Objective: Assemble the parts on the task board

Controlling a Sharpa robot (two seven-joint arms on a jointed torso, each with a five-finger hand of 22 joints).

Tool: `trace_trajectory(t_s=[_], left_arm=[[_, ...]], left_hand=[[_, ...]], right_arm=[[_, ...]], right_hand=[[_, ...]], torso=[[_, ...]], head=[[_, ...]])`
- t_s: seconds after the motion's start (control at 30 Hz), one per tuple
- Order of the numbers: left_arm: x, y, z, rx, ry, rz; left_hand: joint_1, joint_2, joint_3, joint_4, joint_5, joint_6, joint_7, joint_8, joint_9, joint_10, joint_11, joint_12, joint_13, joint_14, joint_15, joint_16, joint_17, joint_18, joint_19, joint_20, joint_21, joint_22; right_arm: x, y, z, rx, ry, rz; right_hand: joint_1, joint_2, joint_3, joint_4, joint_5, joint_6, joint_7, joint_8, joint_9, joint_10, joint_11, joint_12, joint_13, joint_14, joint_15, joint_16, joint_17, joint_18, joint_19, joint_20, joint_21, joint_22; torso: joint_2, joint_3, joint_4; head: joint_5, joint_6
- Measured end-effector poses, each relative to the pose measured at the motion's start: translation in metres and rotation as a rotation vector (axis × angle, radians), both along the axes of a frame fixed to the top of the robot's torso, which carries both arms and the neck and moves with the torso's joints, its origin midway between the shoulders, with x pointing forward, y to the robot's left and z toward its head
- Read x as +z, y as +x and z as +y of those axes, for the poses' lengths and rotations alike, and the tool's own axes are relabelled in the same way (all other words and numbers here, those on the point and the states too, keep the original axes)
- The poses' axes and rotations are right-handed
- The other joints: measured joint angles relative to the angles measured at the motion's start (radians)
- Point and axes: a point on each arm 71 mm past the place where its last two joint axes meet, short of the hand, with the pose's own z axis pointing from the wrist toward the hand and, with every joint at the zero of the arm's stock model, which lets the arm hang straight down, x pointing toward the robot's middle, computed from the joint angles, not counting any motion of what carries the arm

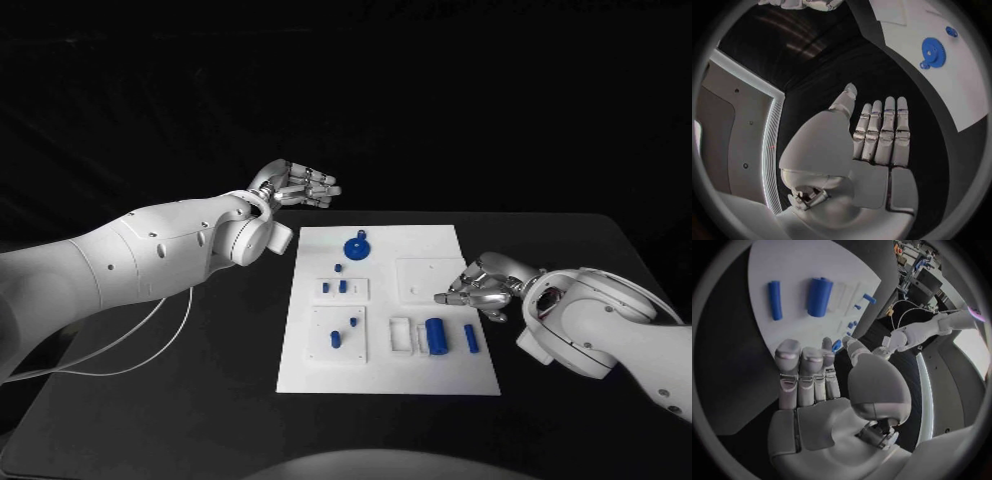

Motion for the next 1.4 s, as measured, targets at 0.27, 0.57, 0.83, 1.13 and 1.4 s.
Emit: trace_trajectory(t_s=[0.27,0.57,0.83,1.13,1.4], left_arm=[[-0.002,0.000,-0.002,-0.005,-0.008,0.002],[-0.002,0.000,-0.002,-0.007,-0.013,0.003],[-0.003,0.000,-0.003,-0.010,-0.015,0.004],[-0.003,0.000,-0.005,-0.014,-0.017,0.006],[-0.003,0.000,-0.005,-0.017,-0.018,0.008]], left_hand=[[-0.006,0.002,-0.006,0.006,0.000,-0.006,0.000,0.000,0.000,0.000,0.000,0.000,0.000,0.000,0.000,0.000,0.000,0.000,0.003,-0.003,0.000,0.001],[-0.013,-0.003,-0.012,0.012,0.000,-0.009,0.004,0.000,0.000,0.000,0.000,0.000,0.000,0.000,0.000,0.000,0.000,0.000,0.007,0.001,0.005,0.001],[-0.017,0.001,-0.012,0.023,0.000,-0.009,0.004,0.000,0.000,0.000,0.000,0.000,0.000,0.000,0.000,0.000,0.000,0.000,0.007,0.001,0.005,0.001],[-0.021,-0.003,-0.012,0.028,0.000,-0.009,0.004,0.000,0.000,0.000,0.000,0.000,0.000,0.000,0.000,0.000,0.000,0.000,0.007,0.001,0.005,0.001],[-0.021,-0.003,-0.013,0.035,0.000,-0.009,0.004,0.000,0.000,-0.006,0.006,0.000,0.000,-0.004,0.004,0.000,0.000,0.000,0.007,0.001,0.005,0.001]], right_arm=[[-0.010,-0.002,-0.009,-0.010,-0.085,0.122],[-0.021,-0.006,-0.003,0.019,-0.132,0.198],[-0.023,-0.008,0.010,0.040,-0.130,0.208],[-0.031,-0.011,0.016,0.052,-0.144,0.222],[-0.040,-0.012,0.017,0.059,-0.172,0.228]], right_hand=[[-0.027,-0.002,0.000,0.012,-0.024,-0.006,0.005,0.000,-0.011,0.004,0.004,-0.017,0.028,0.007,0.001,0.006,0.024,0.000,0.000,0.000,0.016,0.000],[-0.049,-0.029,0.000,0.062,-0.092,-0.009,0.009,0.000,-0.011,0.007,0.007,-0.017,0.051,0.007,0.002,0.014,0.048,0.000,0.000,0.000,0.036,0.000],[-0.044,-0.045,-0.001,0.128,-0.132,-0.016,0.009,0.000,-0.004,0.014,0.007,-0.009,0.074,0.010,0.005,0.017,0.058,0.000,0.000,0.000,0.049,0.000],[-0.043,-0.057,0.001,0.148,-0.152,-0.019,0.012,0.000,-0.005,0.014,0.007,-0.009,0.079,0.010,0.005,0.017,0.062,0.000,0.000,0.000,0.049,0.000],[-0.042,-0.057,0.001,0.148,-0.152,-0.019,0.012,0.000,-0.005,0.014,0.007,-0.009,0.080,0.010,0.005,0.017,0.065,0.000,0.000,0.000,0.049,0.000]], torso=[[-0.007,-0.0026,-0.0043],[-0.008,-0.0050,-0.0044],[-0.007,-0.0038,-0.0045],[-0.006,-0.0034,-0.0058],[-0.006,-0.0035,-0.0058]], head=[[-0.016,-0.007],[-0.021,-0.015],[-0.019,-0.021],[-0.015,-0.025],[-0.017,-0.028]])
